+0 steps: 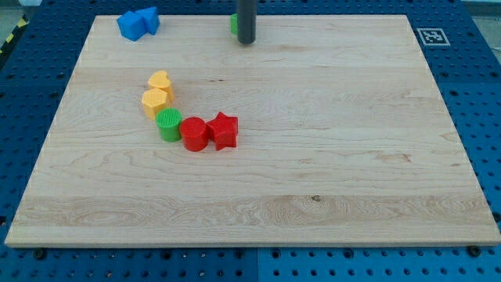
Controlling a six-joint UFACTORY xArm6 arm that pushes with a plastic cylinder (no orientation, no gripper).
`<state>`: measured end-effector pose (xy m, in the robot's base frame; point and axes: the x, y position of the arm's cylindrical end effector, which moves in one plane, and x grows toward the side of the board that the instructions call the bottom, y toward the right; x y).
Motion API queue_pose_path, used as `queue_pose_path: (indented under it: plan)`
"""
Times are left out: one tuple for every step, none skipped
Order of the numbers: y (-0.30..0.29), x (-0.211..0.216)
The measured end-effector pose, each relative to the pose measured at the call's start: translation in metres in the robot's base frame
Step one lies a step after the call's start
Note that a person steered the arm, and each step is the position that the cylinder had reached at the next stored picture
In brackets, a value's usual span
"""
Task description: Move the green circle into top left of the red star
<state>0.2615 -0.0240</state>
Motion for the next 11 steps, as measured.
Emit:
queue_pose_path:
  plan:
    - [-0.040, 0.016]
    - [-0.079, 0.046]
    - [-0.135, 0.075]
    - [-0.180, 0.099]
    - [-0.188, 0.153]
    - [-0.172, 0.195]
    - [-0.130, 0.196]
    - [-0.103, 0.196]
    - [-0.088, 0.207]
    - [-0.058, 0.201]
    - [-0.031, 0.177]
